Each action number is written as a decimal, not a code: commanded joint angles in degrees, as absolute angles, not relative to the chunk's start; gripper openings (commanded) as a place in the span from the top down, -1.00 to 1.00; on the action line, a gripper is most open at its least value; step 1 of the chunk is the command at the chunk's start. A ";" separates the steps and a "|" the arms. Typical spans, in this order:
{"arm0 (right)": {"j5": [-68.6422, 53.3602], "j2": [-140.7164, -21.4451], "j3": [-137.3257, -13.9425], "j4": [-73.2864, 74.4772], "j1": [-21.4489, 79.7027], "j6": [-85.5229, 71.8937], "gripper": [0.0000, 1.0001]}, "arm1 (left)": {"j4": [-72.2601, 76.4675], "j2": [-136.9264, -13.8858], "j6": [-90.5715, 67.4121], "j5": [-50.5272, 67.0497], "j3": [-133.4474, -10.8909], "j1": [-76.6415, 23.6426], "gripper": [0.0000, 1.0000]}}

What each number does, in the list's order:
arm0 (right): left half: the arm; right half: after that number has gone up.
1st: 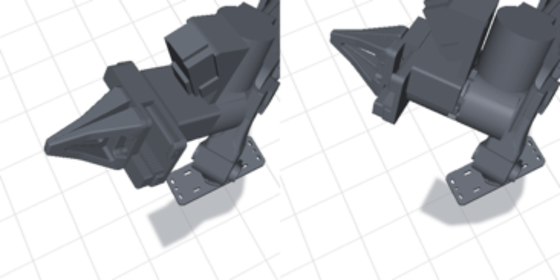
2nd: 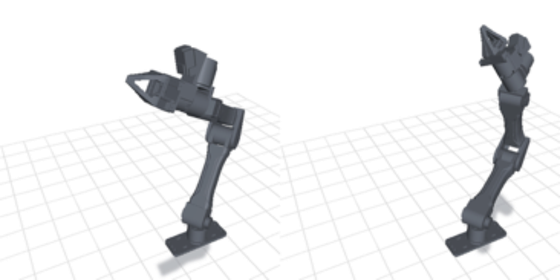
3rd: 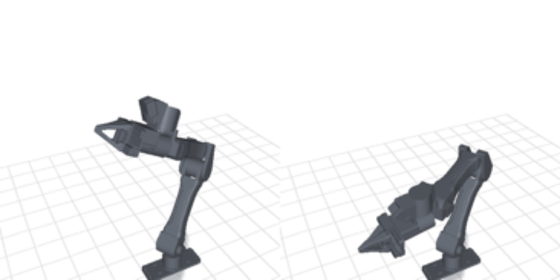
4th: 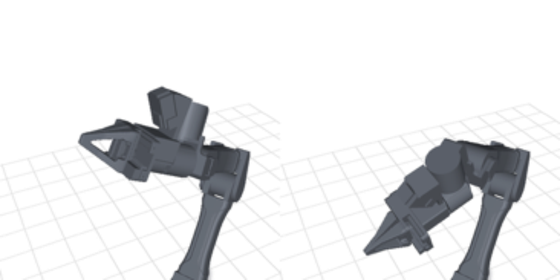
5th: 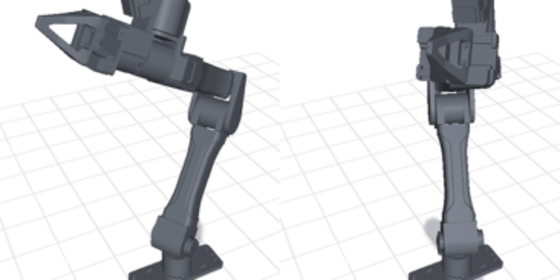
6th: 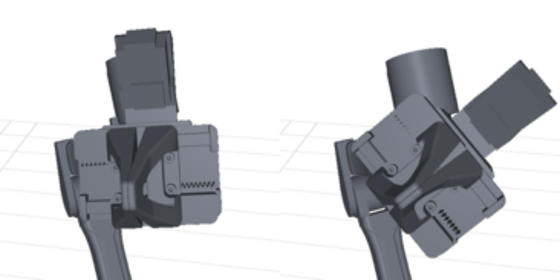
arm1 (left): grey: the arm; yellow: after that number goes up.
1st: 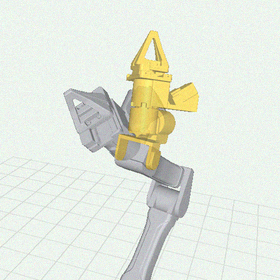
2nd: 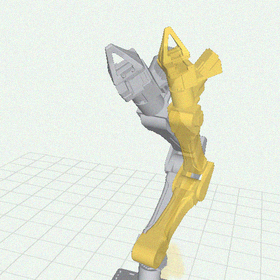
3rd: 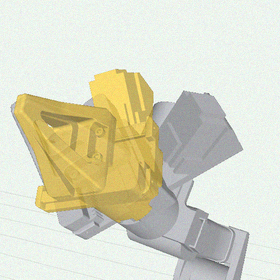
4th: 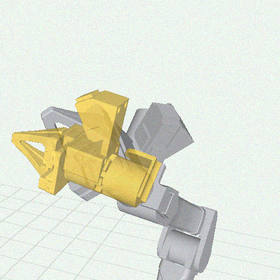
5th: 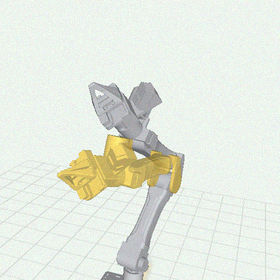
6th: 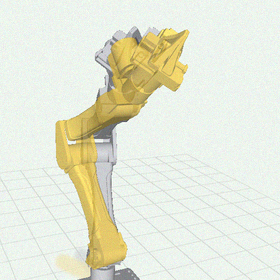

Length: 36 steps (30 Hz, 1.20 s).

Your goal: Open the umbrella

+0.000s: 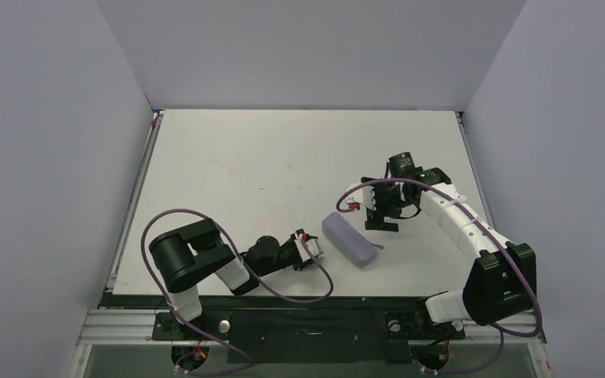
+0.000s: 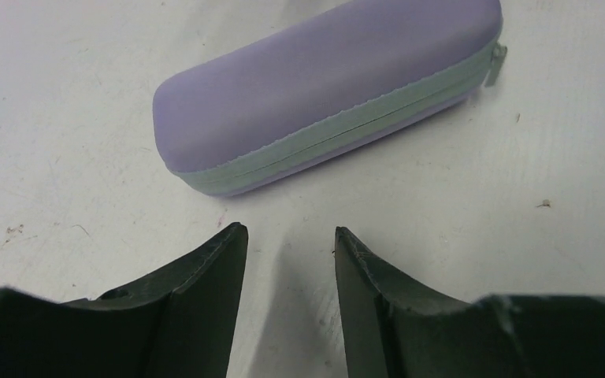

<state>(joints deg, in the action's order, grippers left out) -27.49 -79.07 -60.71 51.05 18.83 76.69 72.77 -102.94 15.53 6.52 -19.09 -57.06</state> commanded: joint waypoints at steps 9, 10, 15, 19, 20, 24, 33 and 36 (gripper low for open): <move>-43.80 -92.95 -68.76 57.35 8.19 28.09 -0.49 | 66.27 -101.60 11.00 7.53 -24.22 -57.79 0.13; -44.27 -94.47 -68.96 57.03 8.23 27.57 -0.48 | 65.57 -102.35 11.10 8.30 -25.24 -57.77 0.18; -43.75 -97.88 -69.00 57.54 8.97 30.21 -0.47 | 62.56 -105.33 10.55 4.89 -29.95 -57.49 0.35; -43.01 -98.66 -68.18 59.33 9.20 30.86 -0.47 | 61.74 -106.24 10.80 2.51 -31.63 -56.71 0.37; -43.38 -98.90 -68.20 59.46 9.26 30.42 -0.49 | 61.72 -106.25 11.05 2.65 -31.72 -56.56 0.37; -46.08 -99.80 -68.04 59.31 10.37 26.03 -0.67 | 61.74 -106.01 11.01 4.34 -31.67 -56.57 0.37; -47.39 -104.62 -62.56 49.29 12.38 11.73 -0.72 | 62.83 -106.95 10.00 6.33 -31.93 -58.75 0.45; -49.42 -105.94 -61.96 46.76 12.77 9.38 -0.59 | 62.92 -109.06 8.74 5.56 -34.27 -58.80 0.45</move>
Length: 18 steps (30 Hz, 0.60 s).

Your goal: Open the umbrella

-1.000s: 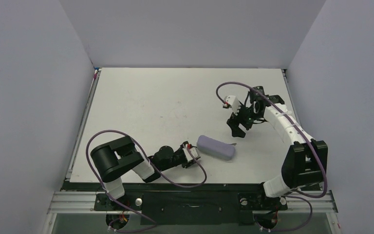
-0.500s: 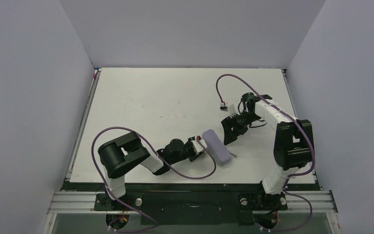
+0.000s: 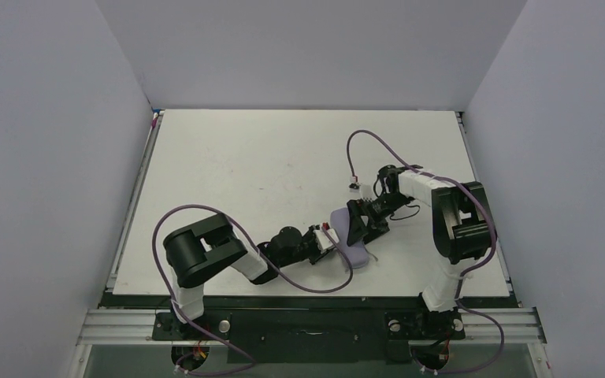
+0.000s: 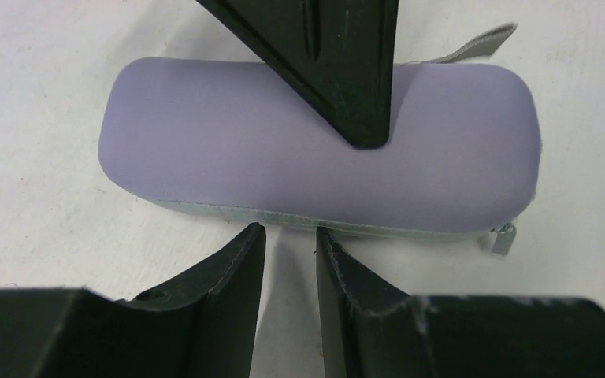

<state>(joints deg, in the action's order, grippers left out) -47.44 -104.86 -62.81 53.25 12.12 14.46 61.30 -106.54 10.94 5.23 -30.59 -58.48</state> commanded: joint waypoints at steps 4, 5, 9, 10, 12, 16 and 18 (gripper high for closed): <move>-50.30 -107.24 -60.82 41.28 13.29 6.16 -0.24 | 64.02 -109.03 8.80 4.27 -34.34 -58.45 0.41; -50.15 -107.50 -60.73 40.59 13.28 5.59 -0.09 | 64.53 -108.43 9.10 4.20 -33.47 -58.27 0.38; -50.42 -108.73 -59.92 36.02 13.43 0.66 0.25 | 66.73 -102.45 7.96 3.52 -25.89 -57.91 0.27; -50.48 -108.90 -59.78 34.95 13.44 0.33 0.31 | 65.57 -99.92 7.00 3.71 -23.79 -58.16 0.23; -50.45 -109.05 -59.69 33.83 13.37 0.04 0.44 | 62.86 -96.80 5.16 3.80 -21.84 -58.93 0.19; -50.81 -109.10 -59.45 31.79 13.29 -2.24 0.67 | 60.59 -96.27 1.50 2.27 -21.49 -61.28 0.14; -50.81 -109.09 -59.17 30.51 13.34 -2.96 0.72 | 60.48 -97.80 -0.34 2.09 -22.42 -62.03 0.14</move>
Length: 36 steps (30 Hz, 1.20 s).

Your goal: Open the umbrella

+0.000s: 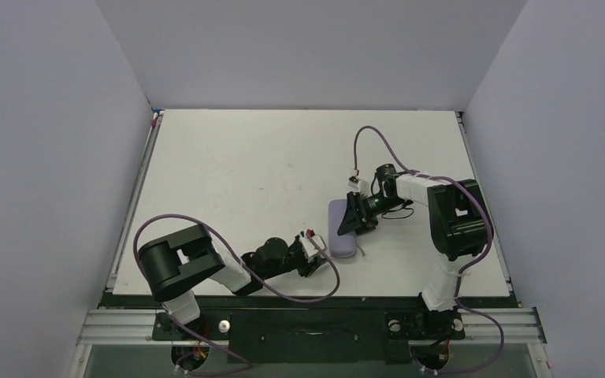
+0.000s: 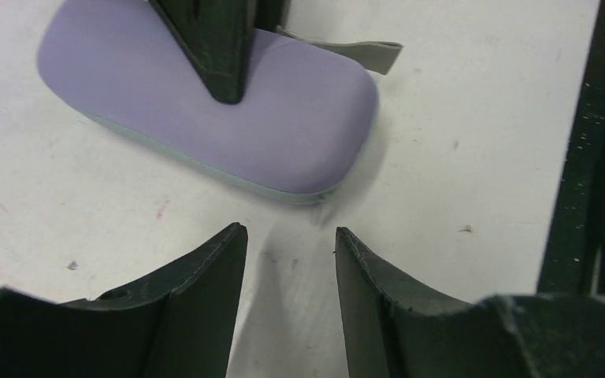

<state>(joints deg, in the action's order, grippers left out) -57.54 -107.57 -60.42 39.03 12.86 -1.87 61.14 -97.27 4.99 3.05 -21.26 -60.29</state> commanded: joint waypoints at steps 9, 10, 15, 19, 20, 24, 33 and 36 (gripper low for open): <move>-50.58 -108.57 -56.60 24.48 12.98 -6.66 0.75 | 60.67 -104.41 -5.60 -2.29 -26.94 -64.40 0.19; -50.64 -108.42 -56.47 24.37 12.98 -6.54 0.75 | 60.70 -104.76 -5.66 -2.55 -27.28 -64.41 0.20; -50.40 -107.59 -55.44 24.08 12.96 -6.08 0.75 | 60.68 -106.28 -6.28 -4.89 -28.10 -64.42 0.27; -49.92 -106.58 -54.63 23.49 13.02 -5.89 0.76 | 60.34 -107.17 -6.89 -7.53 -29.15 -64.36 0.35; -49.92 -106.36 -54.53 23.45 13.01 -5.71 0.76 | 60.63 -107.26 -6.87 -7.93 -29.15 -64.35 0.35; -49.60 -105.79 -54.18 23.40 13.04 -5.30 0.76 | 61.75 -107.52 -6.49 -10.60 -28.93 -64.34 0.35; -47.36 -104.87 -53.53 23.80 13.33 -5.16 0.78 | 64.50 -108.58 -8.04 -13.32 -31.75 -63.96 0.91; -46.86 -105.17 -53.70 23.89 13.26 -5.40 0.79 | 65.64 -107.68 -8.30 -12.29 -30.65 -64.13 1.00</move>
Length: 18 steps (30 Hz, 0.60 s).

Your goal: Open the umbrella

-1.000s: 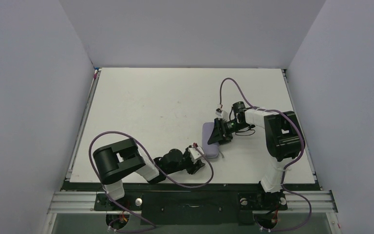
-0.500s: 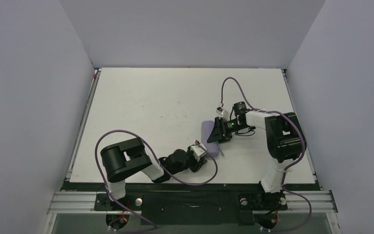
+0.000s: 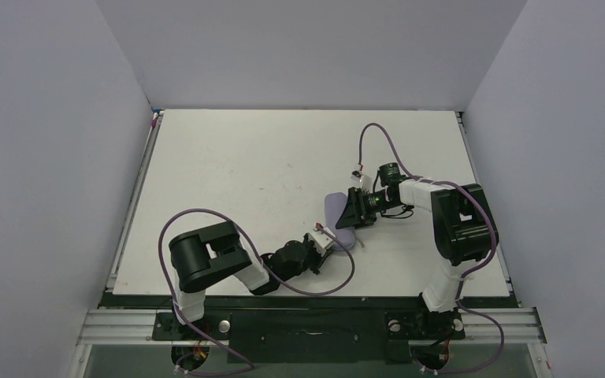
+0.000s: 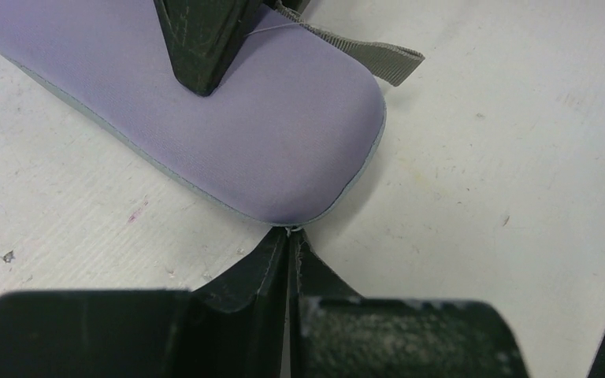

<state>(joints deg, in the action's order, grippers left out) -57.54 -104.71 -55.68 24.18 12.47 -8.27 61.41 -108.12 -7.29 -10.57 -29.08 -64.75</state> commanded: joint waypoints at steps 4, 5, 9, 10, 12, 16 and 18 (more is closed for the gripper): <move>-46.40 -105.01 -53.63 23.86 13.20 -5.50 0.80 | 65.71 -106.02 -8.10 -12.36 -28.64 -63.89 1.00; -46.31 -104.91 -53.64 23.92 13.15 -5.42 0.81 | 65.38 -105.34 -8.10 -12.36 -28.06 -63.65 1.00; -46.26 -104.88 -53.92 24.58 13.06 -4.45 0.88 | 64.25 -104.22 -8.20 -12.59 -26.59 -62.72 1.00; -46.61 -105.00 -54.07 25.08 13.09 -3.35 0.93 | 63.99 -104.14 -8.25 -12.71 -26.49 -62.47 1.00; -47.18 -105.40 -55.19 27.17 13.28 -1.19 1.00 | 63.61 -104.34 -7.55 -12.52 -26.57 -61.62 1.00; -48.12 -106.77 -57.40 33.14 13.97 5.40 1.00 | 63.72 -105.13 -5.48 -11.82 -27.65 -59.60 1.00; -48.58 -107.67 -58.90 37.71 14.78 10.42 1.00 | 63.54 -105.58 -4.66 -11.71 -28.21 -58.57 1.00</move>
